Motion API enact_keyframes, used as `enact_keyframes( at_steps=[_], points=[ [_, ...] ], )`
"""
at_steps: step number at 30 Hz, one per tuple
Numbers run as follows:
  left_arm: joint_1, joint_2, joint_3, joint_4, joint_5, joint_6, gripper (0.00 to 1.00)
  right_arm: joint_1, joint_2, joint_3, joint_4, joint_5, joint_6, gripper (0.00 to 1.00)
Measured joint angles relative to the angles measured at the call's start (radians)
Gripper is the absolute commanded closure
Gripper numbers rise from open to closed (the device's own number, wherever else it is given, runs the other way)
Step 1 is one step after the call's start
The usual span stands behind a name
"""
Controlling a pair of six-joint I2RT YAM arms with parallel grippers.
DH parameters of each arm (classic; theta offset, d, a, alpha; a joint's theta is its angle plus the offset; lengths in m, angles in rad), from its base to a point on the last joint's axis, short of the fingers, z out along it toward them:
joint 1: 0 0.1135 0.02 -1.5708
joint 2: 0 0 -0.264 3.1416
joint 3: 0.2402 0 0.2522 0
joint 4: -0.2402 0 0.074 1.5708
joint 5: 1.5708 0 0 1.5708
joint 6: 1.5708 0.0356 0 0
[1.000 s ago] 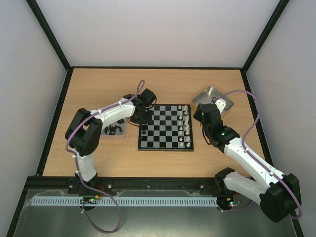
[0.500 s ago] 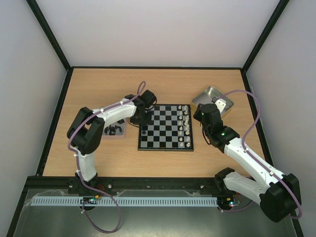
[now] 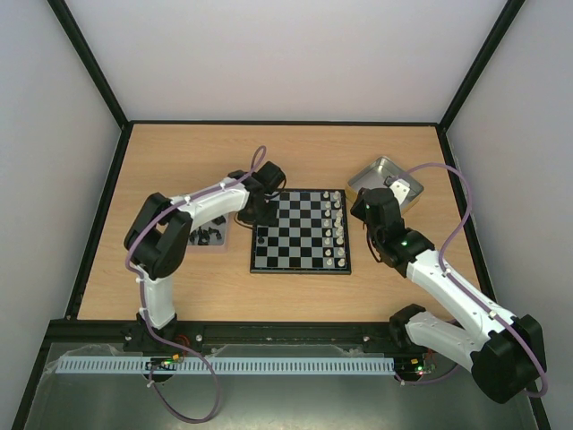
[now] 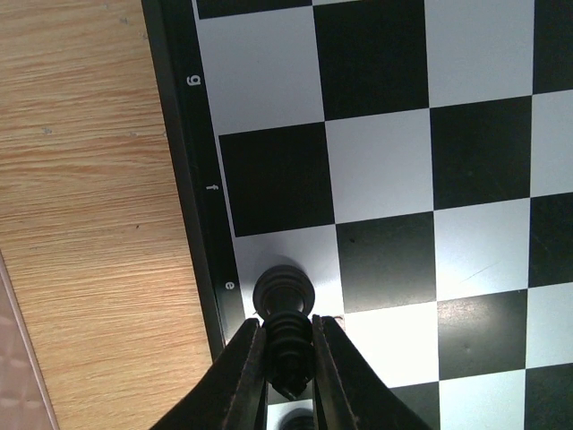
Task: Set up the chess pieces on the board
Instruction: Place the chess piece on the chessboard, then pick up the chess piece from the storage box.
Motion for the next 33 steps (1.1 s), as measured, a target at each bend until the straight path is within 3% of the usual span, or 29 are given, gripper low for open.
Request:
enact_keyframes(
  at_steps=[9, 13, 19, 23, 27, 33],
  points=[
    [0.000, 0.016, 0.005, -0.001, -0.003, -0.002, 0.51, 0.000, -0.018, 0.000, 0.000, 0.000, 0.000, 0.62],
    [0.000, 0.009, 0.008, -0.005, -0.004, 0.002, 0.43, 0.000, -0.021, 0.000, 0.000, -0.002, 0.000, 0.62],
    [0.011, -0.069, 0.011, -0.005, -0.026, -0.003, 0.42, 0.000, -0.026, 0.000, 0.000, -0.005, 0.001, 0.62],
    [0.045, -0.178, -0.016, 0.020, -0.056, -0.018, 0.50, 0.000, -0.031, 0.000, 0.000, -0.008, 0.002, 0.62],
    [0.135, -0.314, -0.127, 0.068, -0.083, -0.053, 0.56, 0.000, -0.032, 0.000, 0.000, -0.012, 0.002, 0.62],
    [0.295, -0.425, -0.320, 0.094, -0.105, -0.103, 0.53, 0.000, -0.029, 0.000, 0.000, -0.021, 0.005, 0.62]
  ],
)
